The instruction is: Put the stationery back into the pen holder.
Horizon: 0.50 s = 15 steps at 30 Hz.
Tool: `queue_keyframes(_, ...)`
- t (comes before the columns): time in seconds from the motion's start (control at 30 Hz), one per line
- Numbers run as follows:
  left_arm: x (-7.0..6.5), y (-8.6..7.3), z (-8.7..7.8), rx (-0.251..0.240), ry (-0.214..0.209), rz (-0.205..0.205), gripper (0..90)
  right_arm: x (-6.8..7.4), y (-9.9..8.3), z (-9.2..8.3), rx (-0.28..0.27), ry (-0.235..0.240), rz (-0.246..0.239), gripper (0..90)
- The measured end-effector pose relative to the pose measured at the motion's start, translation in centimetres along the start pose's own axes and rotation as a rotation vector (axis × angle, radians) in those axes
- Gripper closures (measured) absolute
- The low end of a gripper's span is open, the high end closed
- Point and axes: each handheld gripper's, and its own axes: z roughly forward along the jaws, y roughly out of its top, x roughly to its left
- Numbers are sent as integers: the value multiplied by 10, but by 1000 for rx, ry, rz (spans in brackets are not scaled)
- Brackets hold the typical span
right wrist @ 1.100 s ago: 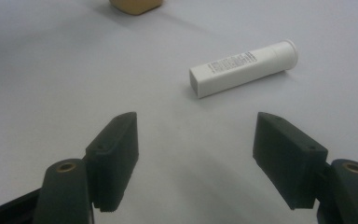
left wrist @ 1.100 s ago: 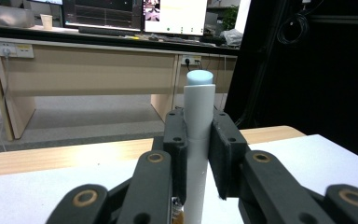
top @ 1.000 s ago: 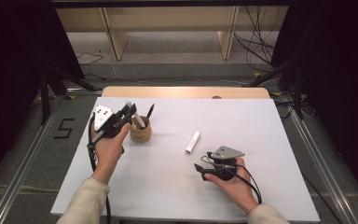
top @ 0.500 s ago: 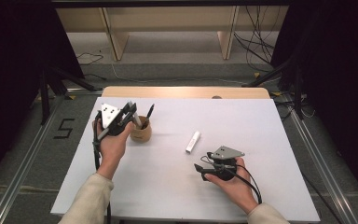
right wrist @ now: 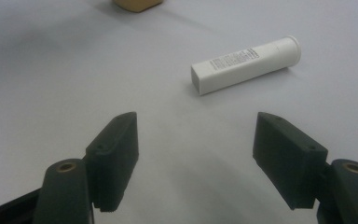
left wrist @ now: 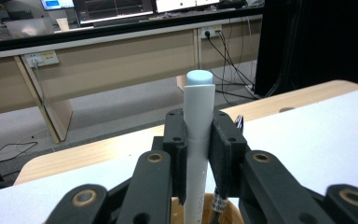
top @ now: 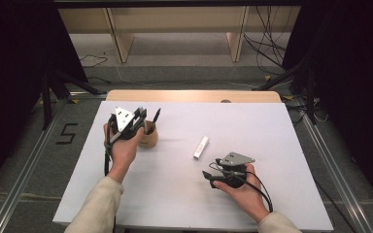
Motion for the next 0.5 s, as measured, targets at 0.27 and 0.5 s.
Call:
queue_keyframes(0.27,2,-11,8,49,-7,19,773,0,0,0,1,1,-1,315)
queue_keyframes(0.5,2,-17,15,79,-8,25,770,0,-1,0,3,2,0,315)
